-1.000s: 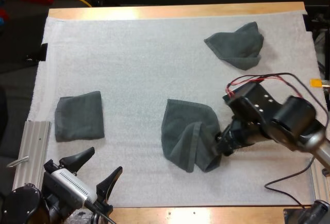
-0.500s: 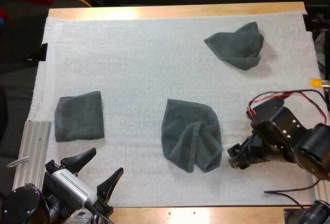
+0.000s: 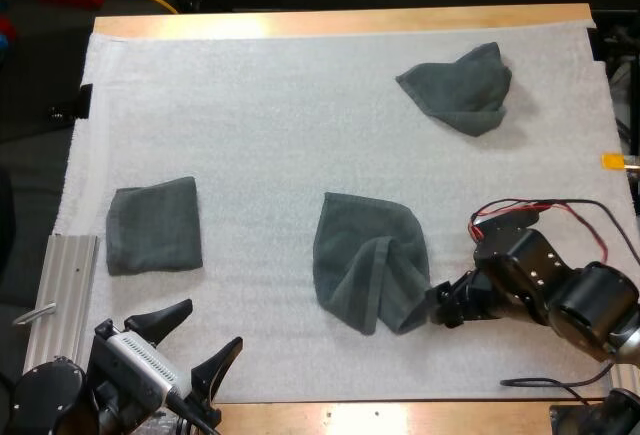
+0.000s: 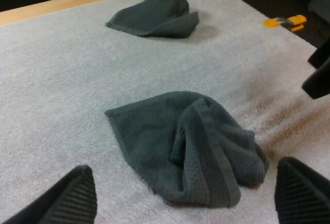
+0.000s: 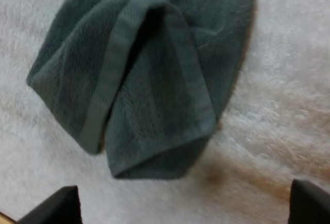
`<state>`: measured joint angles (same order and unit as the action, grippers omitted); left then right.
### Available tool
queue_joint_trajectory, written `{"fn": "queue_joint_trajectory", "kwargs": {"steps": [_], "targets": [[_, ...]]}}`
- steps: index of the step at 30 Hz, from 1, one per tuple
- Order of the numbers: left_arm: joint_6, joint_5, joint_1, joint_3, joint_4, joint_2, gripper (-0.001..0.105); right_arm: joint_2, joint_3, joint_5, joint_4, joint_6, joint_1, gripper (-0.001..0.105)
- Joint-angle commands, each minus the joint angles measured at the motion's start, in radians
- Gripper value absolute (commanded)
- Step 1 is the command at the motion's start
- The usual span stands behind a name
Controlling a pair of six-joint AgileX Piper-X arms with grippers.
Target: Pick towel from pile, fold and stack
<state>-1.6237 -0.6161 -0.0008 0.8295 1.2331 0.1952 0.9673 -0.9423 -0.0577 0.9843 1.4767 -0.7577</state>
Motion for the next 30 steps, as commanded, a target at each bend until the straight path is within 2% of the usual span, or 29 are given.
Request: {"fn": "queue_joint_trajectory", "kwargs": {"steps": [1, 6, 11, 19, 23, 30], "targets": [[-0.01, -0.01, -0.004, 0.006, 0.006, 0.001, 0.069, -0.006, 0.013, -0.028, -0.022, -0.011, 0.015, 0.077], [-0.01, -0.016, -0.004, 0.006, 0.01, 0.001, 0.069, -0.006, 0.096, -0.132, -0.115, -0.025, 0.12, 0.077], [-0.01, -0.016, -0.004, 0.006, 0.014, 0.001, 0.069, -0.006, 0.17, -0.296, -0.21, -0.029, 0.225, 0.077], [-0.01, -0.016, -0.004, 0.006, 0.032, 0.001, 0.069, -0.004, 0.307, -0.501, -0.399, -0.084, 0.304, 0.077], [-0.01, -0.016, -0.004, 0.006, 0.067, 0.001, 0.069, 0.021, 0.377, -0.561, -0.508, -0.14, 0.304, 0.077], [-0.01, -0.033, -0.004, 0.006, 0.107, 0.001, 0.069, 0.114, 0.42, -0.573, -0.668, -0.199, 0.304, 0.077]]}}
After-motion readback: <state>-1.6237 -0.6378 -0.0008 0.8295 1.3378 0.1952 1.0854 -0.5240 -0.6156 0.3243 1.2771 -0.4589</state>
